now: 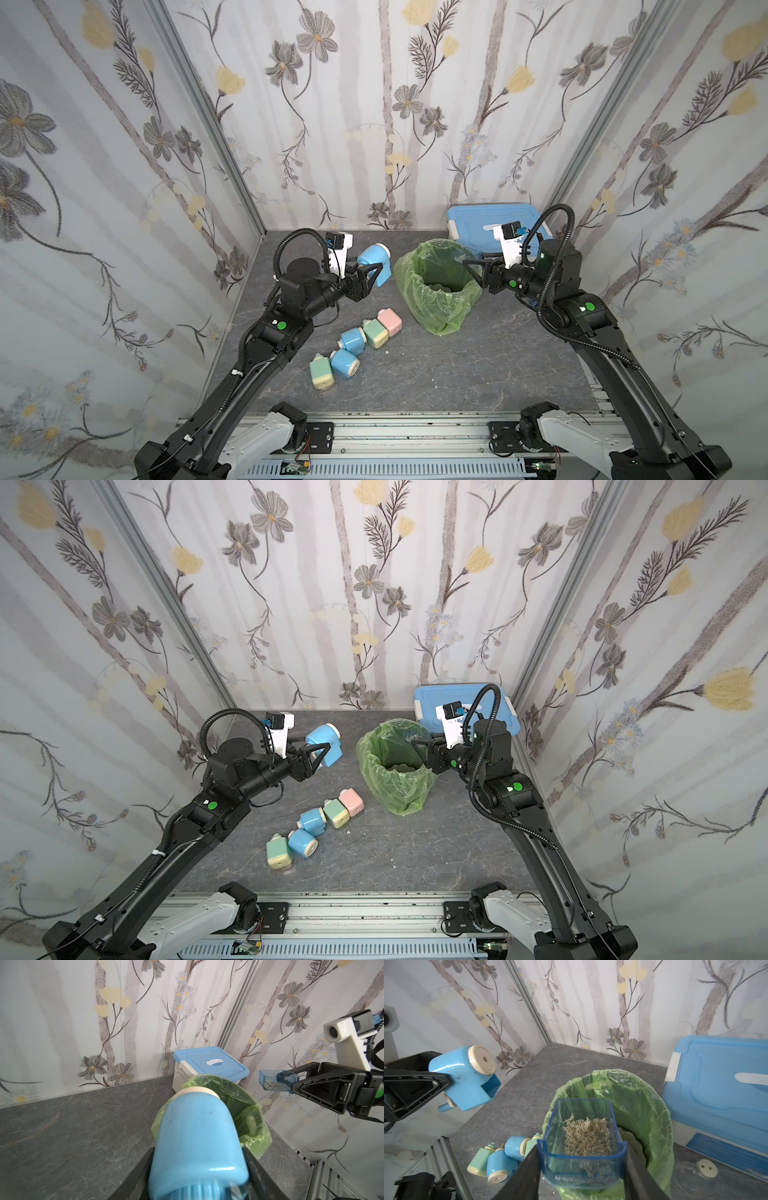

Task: Take out the pencil sharpener tray and clean the shavings
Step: Pour the shavings into the trash bin.

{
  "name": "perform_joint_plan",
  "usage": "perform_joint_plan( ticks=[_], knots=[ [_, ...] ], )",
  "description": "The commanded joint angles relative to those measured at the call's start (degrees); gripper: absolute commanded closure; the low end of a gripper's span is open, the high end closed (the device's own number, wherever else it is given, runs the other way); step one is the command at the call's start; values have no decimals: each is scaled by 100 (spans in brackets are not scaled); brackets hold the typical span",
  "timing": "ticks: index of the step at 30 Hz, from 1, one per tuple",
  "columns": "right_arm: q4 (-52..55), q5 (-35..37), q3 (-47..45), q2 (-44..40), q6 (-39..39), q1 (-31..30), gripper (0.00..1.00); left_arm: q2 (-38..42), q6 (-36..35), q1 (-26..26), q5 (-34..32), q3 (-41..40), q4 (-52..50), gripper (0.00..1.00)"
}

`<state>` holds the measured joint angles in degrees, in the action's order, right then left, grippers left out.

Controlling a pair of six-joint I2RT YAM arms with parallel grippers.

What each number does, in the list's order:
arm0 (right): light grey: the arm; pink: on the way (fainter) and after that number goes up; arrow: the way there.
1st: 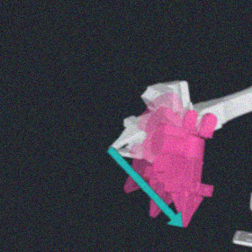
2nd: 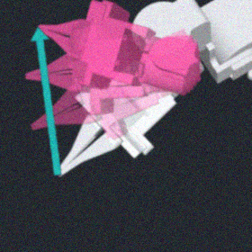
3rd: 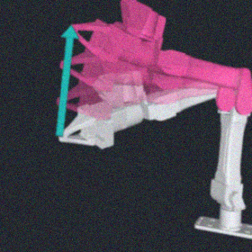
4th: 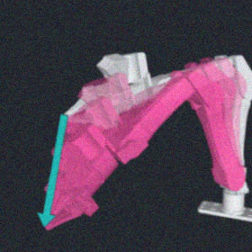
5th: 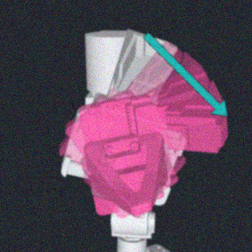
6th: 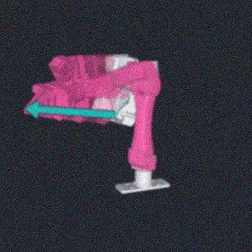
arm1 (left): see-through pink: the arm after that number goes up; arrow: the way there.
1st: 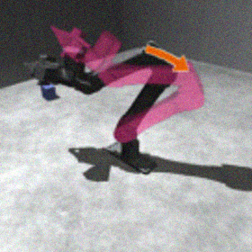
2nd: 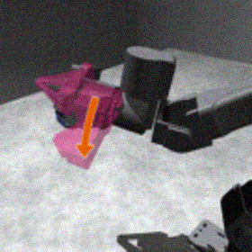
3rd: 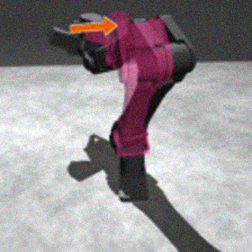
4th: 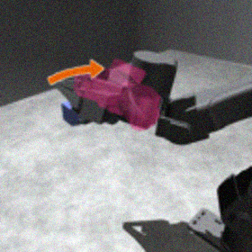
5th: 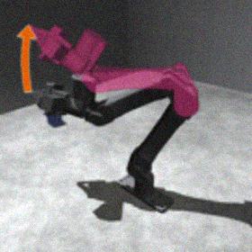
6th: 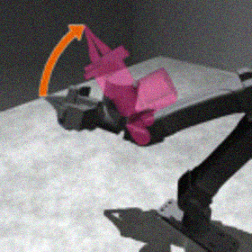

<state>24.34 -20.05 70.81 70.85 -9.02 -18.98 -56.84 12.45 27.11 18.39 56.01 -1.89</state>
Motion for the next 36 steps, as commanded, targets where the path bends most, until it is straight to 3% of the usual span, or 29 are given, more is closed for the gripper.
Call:
perform_joint_plan(
  ticks=[1,9,21,27,36],
  knots=[
    [659,1468,491,284,612,-392,59,-2,77,-27,-91,-35,344,64],
    [1643,3597,1315,877,1157,-1154,58,6,202,-92,-60,-159,531,64],
    [2809,5455,2361,2014,1978,-2132,58,-12,337,-179,-7,-227,672,63],
    [2886,6207,2385,2407,2163,-2411,57,-16,385,-215,6,-254,716,63],
    [2768,6563,2022,2383,2741,-3012,55,-29,438,-271,1,-281,770,63]
  ],
)
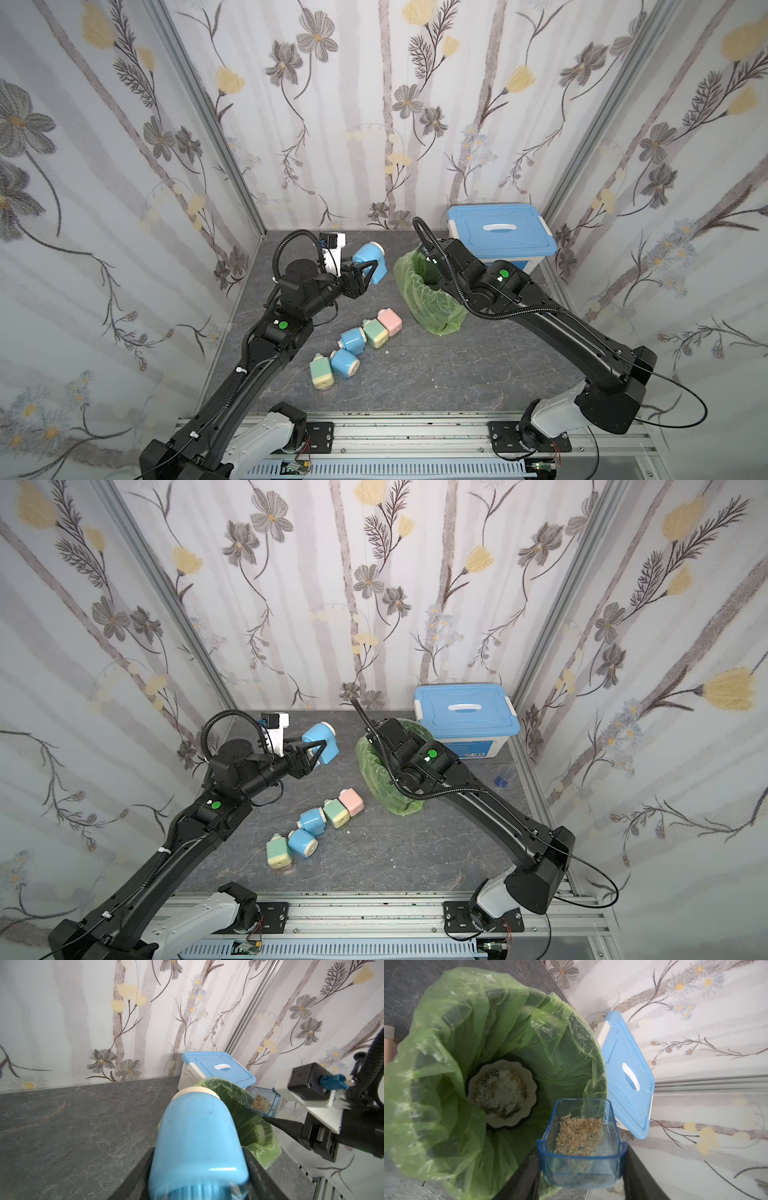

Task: Take out the pencil sharpener tray and clean the shavings
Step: Pour the shavings into the trash bin.

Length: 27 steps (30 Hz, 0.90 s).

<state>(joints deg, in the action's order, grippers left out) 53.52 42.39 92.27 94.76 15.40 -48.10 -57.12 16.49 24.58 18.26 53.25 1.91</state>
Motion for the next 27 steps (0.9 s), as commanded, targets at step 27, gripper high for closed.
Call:
perform_joint_plan(
  ticks=[27],
  knots=[
    [-1427,1286,-1537,-807,1648,-413,54,111,224,-216,-506,-74,324,61]
  ],
)
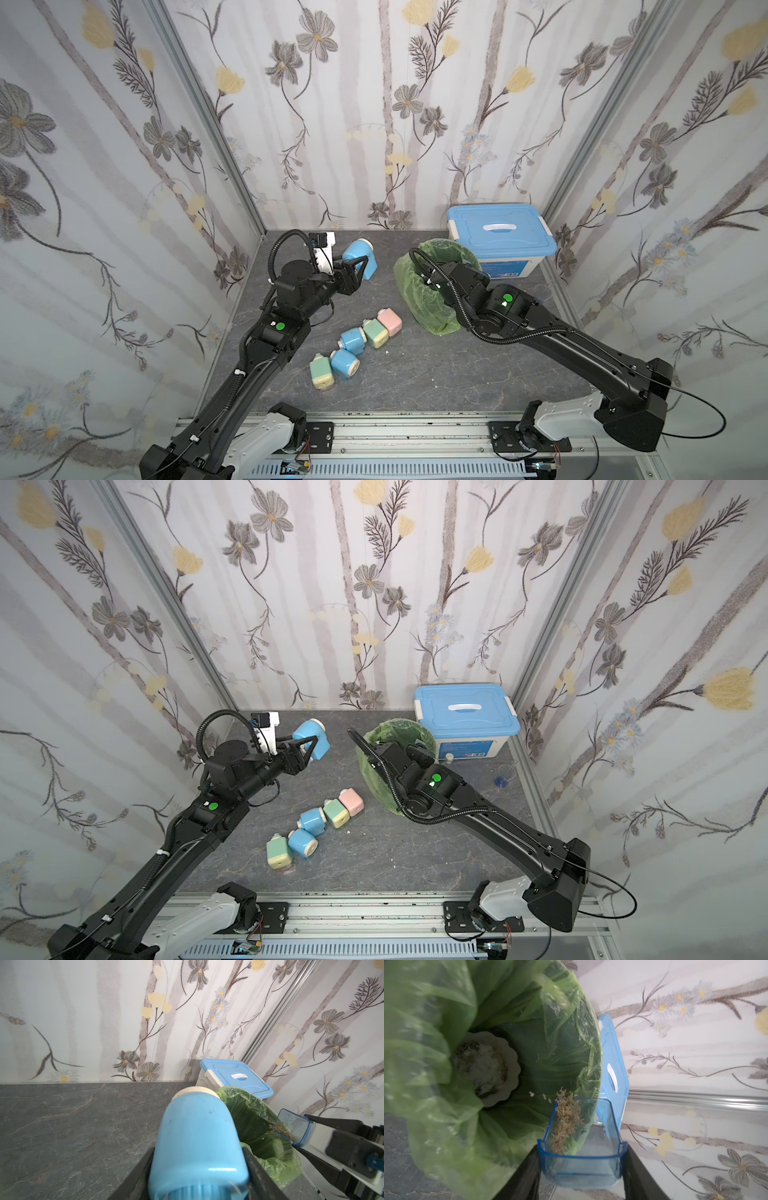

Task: Take out the pencil sharpener tray and clean the shavings
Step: Pour the shavings into the trash bin.

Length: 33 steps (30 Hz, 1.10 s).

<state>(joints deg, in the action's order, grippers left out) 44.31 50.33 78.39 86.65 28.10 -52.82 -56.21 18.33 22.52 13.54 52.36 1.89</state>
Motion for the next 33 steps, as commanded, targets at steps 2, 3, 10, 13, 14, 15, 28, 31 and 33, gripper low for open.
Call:
perform_joint_plan(
  ticks=[2,3,10,13,14,15,28,31,33],
  knots=[
    [-516,274,-231,27,489,-72,54,39,52,-11,-43,-38,382,61],
    [-512,281,-292,11,515,-122,54,39,57,-11,-44,-43,392,61],
    [-705,601,-314,-147,620,30,54,56,39,-19,-54,-16,358,61],
    [-692,247,-339,-172,662,-161,53,54,64,-18,-53,-59,417,61],
    [-692,332,-395,-199,660,-141,53,34,64,-20,-45,-36,399,61],
    [-797,509,-431,-212,691,-32,53,39,52,-24,-44,-25,366,61],
    [-1080,64,-528,-349,820,-107,52,28,103,-52,17,-55,455,61],
    [-1118,168,-657,-381,886,-74,53,-3,118,-64,42,-40,464,61],
    [-1234,239,-759,-386,1091,-92,53,13,133,-73,43,-67,500,61]
  ],
)
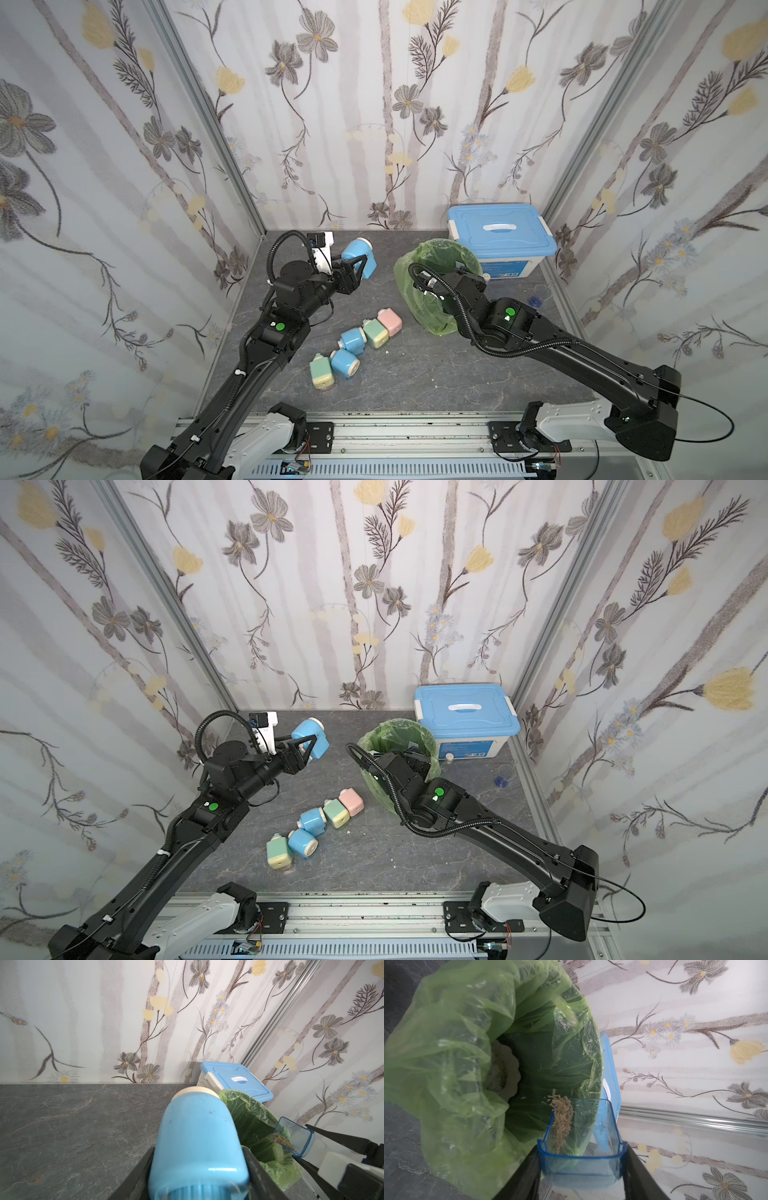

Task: Take out the pencil sharpener tray and clean the shavings
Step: Pour the shavings into the trash bin.

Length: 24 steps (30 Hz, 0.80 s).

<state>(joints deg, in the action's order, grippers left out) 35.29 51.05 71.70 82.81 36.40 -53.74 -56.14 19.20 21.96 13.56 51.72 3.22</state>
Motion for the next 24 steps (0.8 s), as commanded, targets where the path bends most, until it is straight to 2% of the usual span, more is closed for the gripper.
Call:
perform_joint_plan(
  ticks=[1,2,6,19,24],
  knots=[
    [-246,29,-86,-6,249,-102,53,0,57,-16,45,-21,387,61],
    [-207,-29,-127,-17,278,-198,53,-8,66,-24,65,-11,391,61],
    [-693,826,-253,78,863,-153,54,-7,75,-41,58,-22,405,61],
    [-604,1158,-149,34,2224,-282,56,59,109,-69,15,-114,503,61],
    [-872,1255,-51,25,2746,-282,57,92,153,-77,33,-145,557,61]
  ],
)
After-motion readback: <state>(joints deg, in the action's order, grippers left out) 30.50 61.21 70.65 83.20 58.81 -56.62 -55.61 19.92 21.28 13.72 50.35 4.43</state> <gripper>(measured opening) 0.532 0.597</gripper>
